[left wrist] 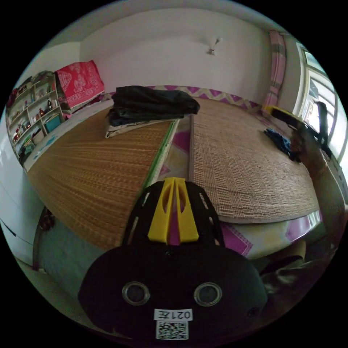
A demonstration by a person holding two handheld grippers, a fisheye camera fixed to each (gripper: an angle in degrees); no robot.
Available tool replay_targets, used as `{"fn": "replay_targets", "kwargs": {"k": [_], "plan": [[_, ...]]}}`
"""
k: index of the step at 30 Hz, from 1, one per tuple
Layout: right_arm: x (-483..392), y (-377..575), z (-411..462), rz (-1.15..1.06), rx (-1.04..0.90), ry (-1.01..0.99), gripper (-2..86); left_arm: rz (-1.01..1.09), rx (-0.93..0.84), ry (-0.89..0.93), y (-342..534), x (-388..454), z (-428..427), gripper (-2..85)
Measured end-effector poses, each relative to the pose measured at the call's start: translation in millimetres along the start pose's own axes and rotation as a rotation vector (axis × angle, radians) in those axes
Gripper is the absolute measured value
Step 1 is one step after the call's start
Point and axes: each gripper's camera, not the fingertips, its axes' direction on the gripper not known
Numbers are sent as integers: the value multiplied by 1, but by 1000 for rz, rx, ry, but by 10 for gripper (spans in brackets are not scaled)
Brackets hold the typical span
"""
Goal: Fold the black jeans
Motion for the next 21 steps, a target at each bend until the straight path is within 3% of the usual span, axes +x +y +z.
{"fn": "replay_targets", "kwargs": {"k": [3, 8, 12, 18, 21], "plan": [[-60, -75, 52, -201, 107, -91, 83, -18, 3, -15, 8, -25, -16, -10], [-150, -172, 178, -537, -18, -63, 126, -30, -18, -24, 23, -58, -33, -10], [-203, -225, 261, -672, -47, 38, 167, -37, -64, -22, 36, -82, -37, -10], [-255, -246, 323, -819, -142, 144, 99, -98, -58, 41, 44, -108, -41, -9], [-259, -251, 326, -777, -119, 198, 66, -98, -59, 44, 43, -113, -46, -10]]}}
